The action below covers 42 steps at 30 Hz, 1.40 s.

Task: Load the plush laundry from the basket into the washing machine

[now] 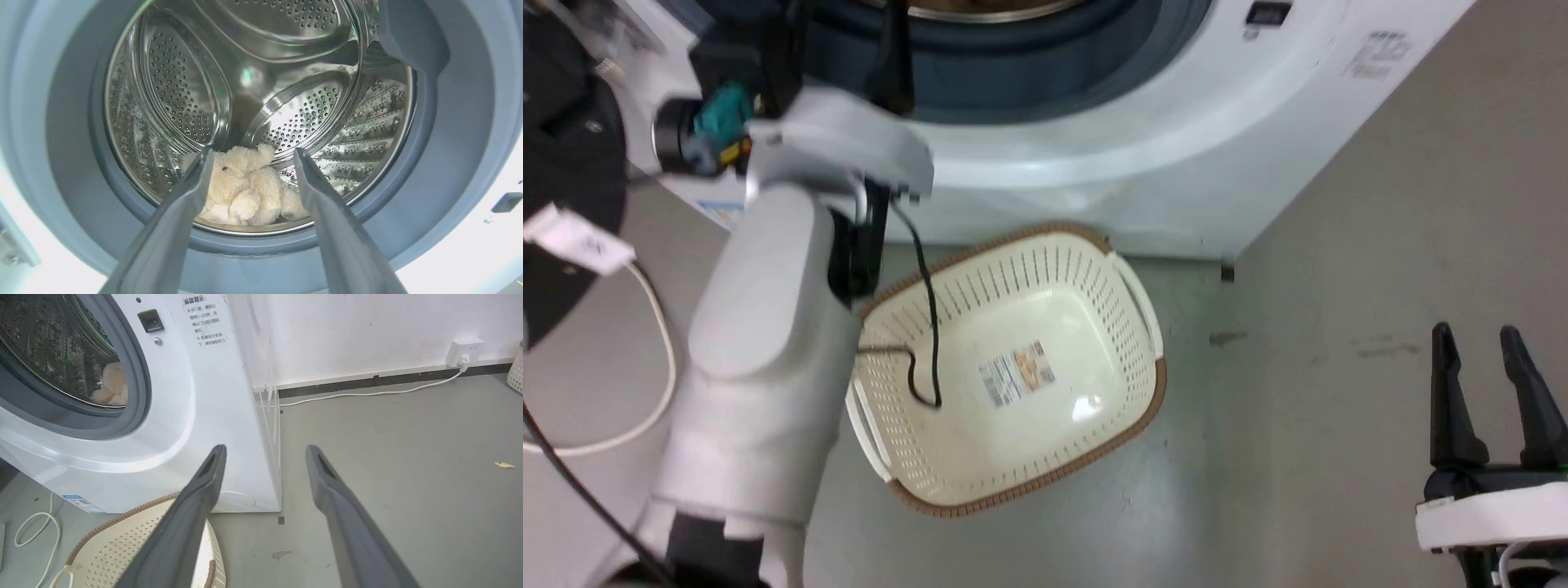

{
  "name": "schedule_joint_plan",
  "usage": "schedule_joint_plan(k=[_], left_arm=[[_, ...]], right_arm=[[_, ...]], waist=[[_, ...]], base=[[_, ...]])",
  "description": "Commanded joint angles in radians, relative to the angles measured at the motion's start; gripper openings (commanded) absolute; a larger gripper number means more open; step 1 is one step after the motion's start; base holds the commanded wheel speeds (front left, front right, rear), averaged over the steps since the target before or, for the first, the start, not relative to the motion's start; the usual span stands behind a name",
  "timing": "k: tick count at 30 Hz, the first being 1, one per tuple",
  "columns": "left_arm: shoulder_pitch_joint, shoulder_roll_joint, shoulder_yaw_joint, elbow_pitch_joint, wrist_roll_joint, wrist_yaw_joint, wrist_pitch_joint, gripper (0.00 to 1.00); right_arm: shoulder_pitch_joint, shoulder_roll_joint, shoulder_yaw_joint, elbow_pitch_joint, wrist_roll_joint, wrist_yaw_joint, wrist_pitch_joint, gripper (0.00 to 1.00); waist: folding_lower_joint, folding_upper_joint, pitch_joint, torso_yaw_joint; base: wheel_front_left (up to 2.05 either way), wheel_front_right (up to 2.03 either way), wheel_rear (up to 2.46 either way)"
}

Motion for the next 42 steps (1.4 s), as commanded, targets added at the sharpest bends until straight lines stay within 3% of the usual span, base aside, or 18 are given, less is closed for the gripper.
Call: schedule_joint_plan(k=[1,3,17,42], left_arm=[[0.030,0.002,0.004,-0.011,-0.002,0.006,-0.005,1.00],[0.139,0.000,0.010,-0.049,-0.002,0.017,-0.005,1.00],[0.421,-0.001,0.035,-0.154,-0.033,0.065,-0.004,1.00],[0.797,0.011,0.001,-0.437,-0.048,0.146,0.059,1.00]], right_arm=[[0.013,-0.002,-0.001,0.006,0.003,0.001,-0.003,1.00],[0.036,-0.002,0.006,0.031,0.009,0.001,-0.008,1.00],[0.110,-0.002,0.037,0.090,0.026,0.001,-0.015,1.00],[0.197,-0.002,0.081,0.119,0.056,0.001,-0.031,1.00]], waist=[[0.0002,0.0000,-0.053,0.002],[0.0002,0.0000,-0.136,-0.001],[0.0002,0.0000,-0.335,-0.011],[0.0002,0.0000,-0.490,-0.008]], base=[[0.00,0.00,0.00],[0.00,0.00,0.00],[0.00,0.00,0.00],[0.00,0.00,0.00]])
